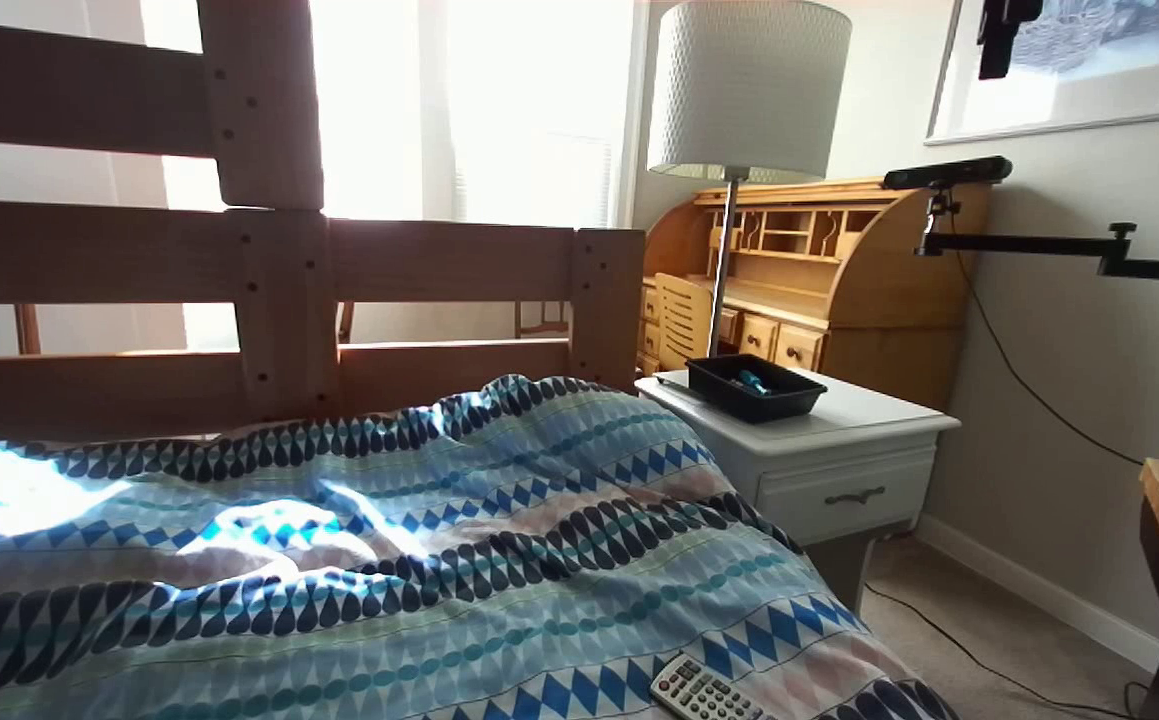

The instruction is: Remove the blue cloth and towel and put them on the bed

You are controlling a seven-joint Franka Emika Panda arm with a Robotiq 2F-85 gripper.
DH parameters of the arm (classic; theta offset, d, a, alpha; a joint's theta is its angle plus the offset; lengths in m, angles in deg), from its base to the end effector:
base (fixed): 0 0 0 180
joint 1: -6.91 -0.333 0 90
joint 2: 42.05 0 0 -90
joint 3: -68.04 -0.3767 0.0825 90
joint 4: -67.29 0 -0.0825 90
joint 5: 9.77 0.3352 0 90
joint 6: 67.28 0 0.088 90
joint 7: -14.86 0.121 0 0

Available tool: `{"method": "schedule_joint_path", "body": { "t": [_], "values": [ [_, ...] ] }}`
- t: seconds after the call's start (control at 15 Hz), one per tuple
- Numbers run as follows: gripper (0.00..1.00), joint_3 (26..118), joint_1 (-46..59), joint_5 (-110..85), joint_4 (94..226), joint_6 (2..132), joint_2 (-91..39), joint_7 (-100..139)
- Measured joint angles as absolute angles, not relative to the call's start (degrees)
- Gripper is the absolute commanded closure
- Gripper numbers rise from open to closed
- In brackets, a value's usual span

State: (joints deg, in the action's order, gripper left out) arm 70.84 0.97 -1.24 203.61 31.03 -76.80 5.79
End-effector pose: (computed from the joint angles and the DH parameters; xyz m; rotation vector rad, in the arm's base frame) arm 0.2782 0.0267 0.5787 -2.9493 -0.2911 0.0734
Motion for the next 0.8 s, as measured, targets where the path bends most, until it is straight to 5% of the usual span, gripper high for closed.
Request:
{"method": "schedule_joint_path", "body": {
  "t": [0.8],
  "values": [
    [0.0, 57.05, -10.92, 10.3, 196.32, 49.21, -73.93, 5.82]
  ]
}}
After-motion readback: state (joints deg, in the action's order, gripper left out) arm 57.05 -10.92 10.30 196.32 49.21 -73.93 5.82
